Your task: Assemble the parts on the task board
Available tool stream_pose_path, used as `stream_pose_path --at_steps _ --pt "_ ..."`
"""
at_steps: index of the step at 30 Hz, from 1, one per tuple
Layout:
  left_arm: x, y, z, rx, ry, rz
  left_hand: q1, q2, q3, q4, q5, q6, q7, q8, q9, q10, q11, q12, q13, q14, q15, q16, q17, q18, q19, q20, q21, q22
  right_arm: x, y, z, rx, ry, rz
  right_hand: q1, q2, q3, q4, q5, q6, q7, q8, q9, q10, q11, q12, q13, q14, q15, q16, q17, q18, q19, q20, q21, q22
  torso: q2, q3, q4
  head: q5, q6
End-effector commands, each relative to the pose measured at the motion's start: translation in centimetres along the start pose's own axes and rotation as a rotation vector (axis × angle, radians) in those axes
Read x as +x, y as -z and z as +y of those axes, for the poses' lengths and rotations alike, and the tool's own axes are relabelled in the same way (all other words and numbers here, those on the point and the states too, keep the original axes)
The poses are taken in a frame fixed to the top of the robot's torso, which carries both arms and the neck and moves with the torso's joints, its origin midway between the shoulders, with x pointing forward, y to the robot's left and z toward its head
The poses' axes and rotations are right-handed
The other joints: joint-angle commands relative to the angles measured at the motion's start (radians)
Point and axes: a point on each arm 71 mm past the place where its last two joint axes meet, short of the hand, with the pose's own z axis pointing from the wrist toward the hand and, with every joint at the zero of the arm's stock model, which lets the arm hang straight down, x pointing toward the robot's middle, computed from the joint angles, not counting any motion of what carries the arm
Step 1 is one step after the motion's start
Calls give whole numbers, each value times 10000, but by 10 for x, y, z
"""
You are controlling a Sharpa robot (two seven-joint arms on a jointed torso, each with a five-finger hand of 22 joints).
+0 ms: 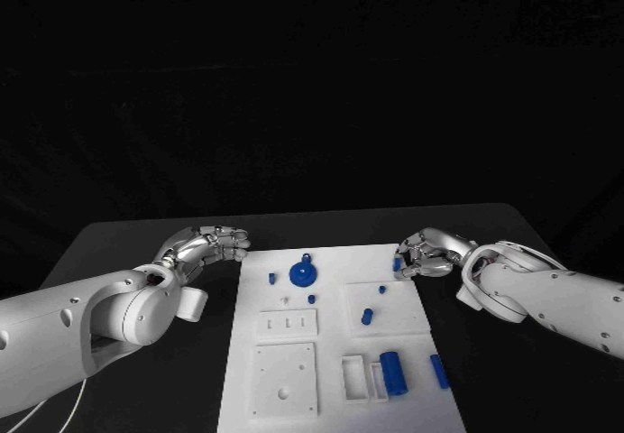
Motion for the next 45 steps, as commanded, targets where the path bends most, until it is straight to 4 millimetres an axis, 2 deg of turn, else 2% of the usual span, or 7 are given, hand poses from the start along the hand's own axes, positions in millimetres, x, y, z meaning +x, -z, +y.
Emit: stream_pose_path --at_steps 1,16,22,28,33,37,45 --pt "2 0 -1 115 49 189 15 18 50 19 -11 7 -13 -29 14 64 27 -56 4 0 58 -70 10 -27 6 17 -43 -6 5 1 -1 45 140 199 10 159 155 12 -184 221 -4 84 52 21 -85 -11 -17 -3 -105 -68 8 469 52 -4 -64 144 -1 -11 3 -1 -7" --pt "2 -1 -1 95 44 178 14 19 49 20 -12 5 -13 -33 18 64 28 -64 4 -1 59 -72 11 -28 5 17 -44 -6 6 -1 -1 12 142 169 -40 336 722 45 -679 450 -89 123 221 72 -168 -48 -24 19 -184 -95 30 469 96 3 -80 154 -1 -9 0 6 -28" --pt "2 -1 -1 90 44 178 15 19 49 19 -13 3 -12 -35 19 63 29 -68 4 -1 59 -73 11 -28 4 17 -44 -6 6 -1 0 -4 146 104 -94 420 1473 106 -994 523 -102 77 316 104 -181 -62 -11 39 -196 -109 50 469 129 14 -75 169 -2 -12 -1 -6 -20" --pt "2 -1 -1 78 47 189 19 18 50 18 -12 2 -12 -37 20 64 29 -71 5 -1 59 -73 12 -27 3 17 -44 -6 9 -3 2 -60 112 92 6 448 2661 357 -764 569 -99 18 396 115 -174 -77 6 55 -190 -127 64 469 150 34 -65 179 -3 -8 0 -8 -20" --pt "2 0 -1 73 51 199 19 19 50 18 -12 2 -12 -37 20 64 29 -71 5 -1 59 -73 12 -27 3 17 -44 -6 10 -4 3 -97 104 35 -8 427 2775 393 -674 569 -96 12 407 116 -171 -77 8 58 -186 -127 67 469 155 36 -57 183 -2 -5 0 -6 -29" --pt "3 -1 -1 55 60 278 21 24 52 19 -11 3 -13 -37 22 66 28 -72 5 0 59 -73 13 -27 4 16 -44 -5 10 -4 5 -144 86 14 55 413 3695 657 -230 562 -71 -24 457 122 -158 -86 14 66 -169 -134 75 469 167 44 -39 193 -4 -10 -4 2 -19" --pt "6 -1 0 -44 -134 569 -48 96 31 55 -20 92 -57 0 61 191 -23 -36 40 51 44 -46 34 -29 21 11 -30 3 11 -4 9 -175 -27 -73 -157 318 3871 691 -84 582 -81 -17 535 150 -155 -64 33 89 -173 -116 95 469 205 31 37 211 -6 -20 -4 -1 15"
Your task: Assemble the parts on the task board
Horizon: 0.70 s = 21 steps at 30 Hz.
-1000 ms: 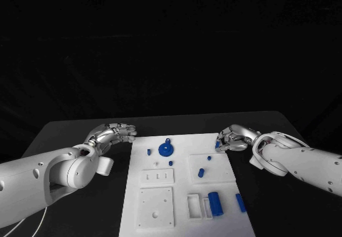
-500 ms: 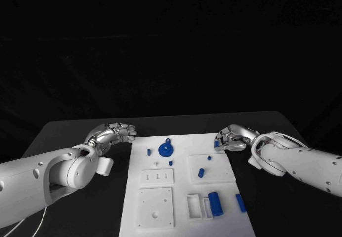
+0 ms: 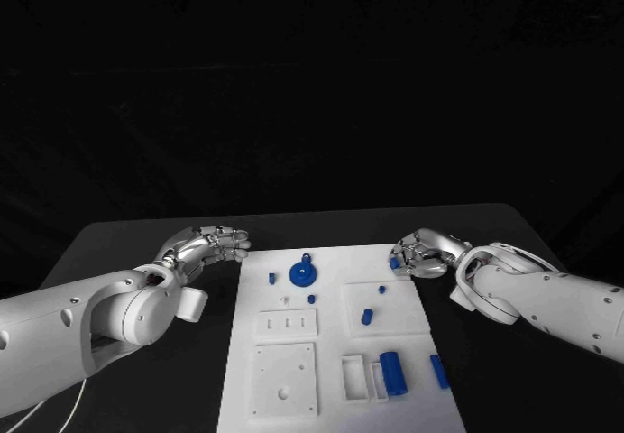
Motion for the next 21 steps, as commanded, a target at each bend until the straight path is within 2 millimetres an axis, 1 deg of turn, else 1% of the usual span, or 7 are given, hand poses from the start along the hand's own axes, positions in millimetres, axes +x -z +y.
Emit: stream_pose_path --at_steps 1,6,10,16,18,20,21 --pt "5 0 0 -14 -142 478 -61 110 -1 28 -20 74 -27 10 22 127 -7 21 29 78 33 11 21 -25 36 3 -21 6 3 1 2 32 1 49 -205 -11 30 -30 80 130 33 78 163 46 -49 -24 15 77 -31 -25 16 439 86 -23 70 211 -3 -8 -3 1 16" --pt "9 0 0 -110 -371 790 -211 187 -65 54 -64 217 -101 50 69 479 -164 159 129 403 -125 268 154 2 248 -111 101 41 1 0 8 5 92 -67 -310 -47 -59 -61 136 142 25 88 202 64 -58 -14 21 93 -39 -13 26 439 106 -39 107 213 -9 -17 -13 -1 64" --pt "15 1 1 -351 -638 1248 -426 243 -153 83 -123 406 -178 80 107 978 -394 361 283 802 -355 645 343 38 626 -305 326 102 -6 -7 21 -133 428 -233 -368 -74 -123 -74 134 162 16 100 229 84 -67 -7 24 106 -47 -4 33 439 124 -51 130 211 -17 -24 -21 -16 113" --pt "23 0 -4 -568 -1043 1617 -830 232 -319 182 -261 672 -306 73 129 1983 -843 832 711 1591 -841 1422 792 114 1377 -683 775 195 -12 -15 42 -295 917 -480 -428 -166 -188 -62 12 195 -5 116 270 118 -86 0 25 121 -65 2 39 439 145 -69 154 203 -19 -31 -4 -37 225" --pt "25 0 -6 -640 -1107 1658 -914 205 -359 198 -291 730 -363 54 127 2265 -954 1001 880 1805 -993 1667 939 139 1601 -798 920 225 -14 -17 49 -365 1037 -552 -447 -202 -204 -45 -39 206 -10 120 283 128 -92 0 25 124 -71 1 40 439 150 -72 160 199 -27 -36 -4 -11 247" --pt "28 0 -9 -741 -1180 1733 -974 186 -387 207 -317 787 -430 27 122 2462 -1030 1172 1058 1965 -1127 1909 1092 151 1787 -908 1052 251 -15 -20 59 -449 1214 -626 -478 -257 -227 -10 -121 218 -18 122 298 144 -99 1 24 129 -78 0 40 439 157 -75 166 195 -33 -23 -7 25 284" --pt "29 0 -11 -787 -1229 1766 -1018 166 -410 223 -349 822 -461 13 121 2596 -1081 1301 1173 2073 -1203 2063 1183 159 1902 -971 1138 271 -16 -20 63 -493 1321 -667 -487 -282 -236 -1 -143 221 -21 123 304 150 -102 2 24 132 -81 1 40 439 160 -77 169 194 -39 -31 -9 37 302"
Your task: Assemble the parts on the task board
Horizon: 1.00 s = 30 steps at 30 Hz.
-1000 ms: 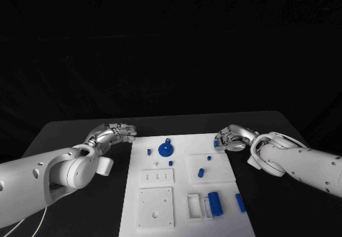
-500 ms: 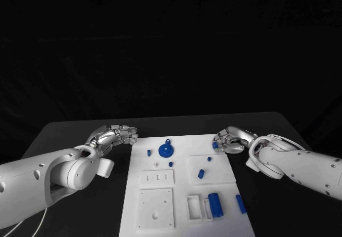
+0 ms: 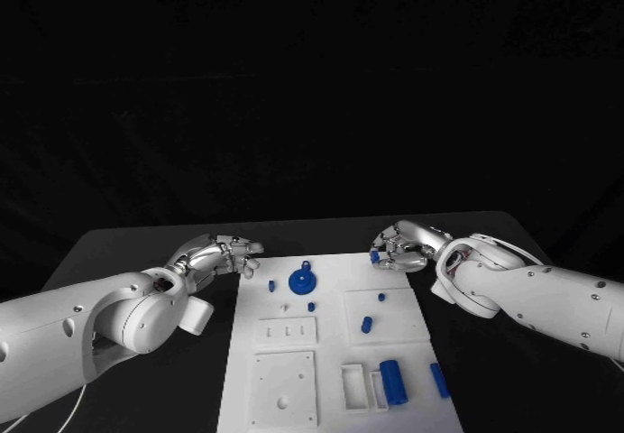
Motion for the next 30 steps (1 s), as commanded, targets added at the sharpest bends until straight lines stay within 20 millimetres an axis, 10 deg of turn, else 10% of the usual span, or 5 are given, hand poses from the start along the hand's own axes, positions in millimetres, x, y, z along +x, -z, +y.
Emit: stream_pose_path --at_steps 1,14,30 --pt "7 -1 -4 -503 -478 526 -175 -24 -96 26 -95 102 -77 -49 -2 276 -89 271 257 242 -143 339 203 76 281 -133 193 46 -2 -5 13 129 828 -226 -60 -101 -78 24 -58 142 63 23 310 85 -35 4 14 37 -27 1 16 440 76 -28 67 194 -21 -7 6 50 65" --pt "35 -10 -12 -1919 -1043 1359 -912 -399 -229 588 -728 286 -221 -233 -16 292 -276 1324 1279 450 -510 1228 675 26 709 -561 683 103 7 -23 80 -791 1903 -11 -76 -331 -81 238 -201 227 19 37 375 163 -80 9 18 69 -71 15 27 440 129 -44 93 176 -160 -66 2 184 145" --pt "46 -29 -12 -2174 -2270 1132 -1217 -988 35 1039 -774 89 113 -451 -107 -1337 169 699 1276 -819 184 268 162 -214 -484 -105 75 -175 29 -34 130 -1571 2355 466 -53 -477 73 553 -296 245 9 1 411 181 -90 -15 24 73 -81 7 30 440 139 -29 89 165 -249 -120 34 364 125"
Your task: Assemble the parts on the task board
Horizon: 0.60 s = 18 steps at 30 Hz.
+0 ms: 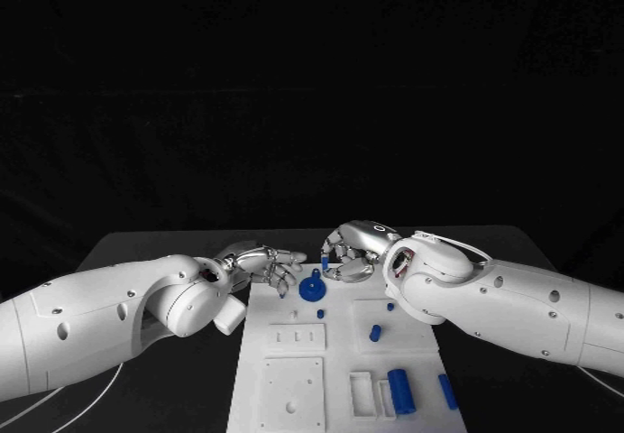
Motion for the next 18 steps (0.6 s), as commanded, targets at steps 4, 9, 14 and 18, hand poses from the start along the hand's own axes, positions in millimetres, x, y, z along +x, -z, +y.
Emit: stream_pose_path --at_steps 4,9,14,18 --pt "7 -5 -4 -285 -761 -17 -83 -140 43 123 -56 4 54 -26 -28 -125 -1 -60 12 -126 27 -90 -24 -94 -98 46 -51 -14 3 -3 8 -5 427 221 4 -77 13 54 -55 144 89 -18 -13 71 14 -16 18 -2 -74 4 13 440 34 6 34 164 5 -7 1 49 -30" --pt "12 -7 -6 -360 -984 168 -115 -213 80 218 -56 2 59 -32 -37 -149 5 -62 31 -139 43 -99 -31 -76 -122 67 -53 -17 4 -6 12 -83 431 271 10 -80 22 65 -52 144 88 -20 -11 71 13 -17 18 -2 -74 4 13 441 33 7 34 164 5 -3 -9 80 -46" --pt "13 -7 -5 -467 -1111 190 -146 -305 128 335 -56 57 43 -3 -32 -153 -2 -51 58 -134 49 -96 -33 -58 -130 80 -44 -19 6 -8 17 -176 425 342 18 -87 35 81 -36 143 89 -24 -8 70 14 -20 20 -2 -74 3 13 441 32 9 33 164 4 2 -6 106 -70" --pt "14 -8 -6 -468 -1117 220 -178 -386 181 467 -56 109 26 25 -25 -150 -12 -38 86 -121 47 -85 -31 -40 -125 84 -30 -20 7 -9 19 -201 444 393 21 -89 40 89 -26 144 88 -26 -7 70 14 -21 20 -2 -74 3 14 441 32 10 33 165 2 2 -12 107 -74"
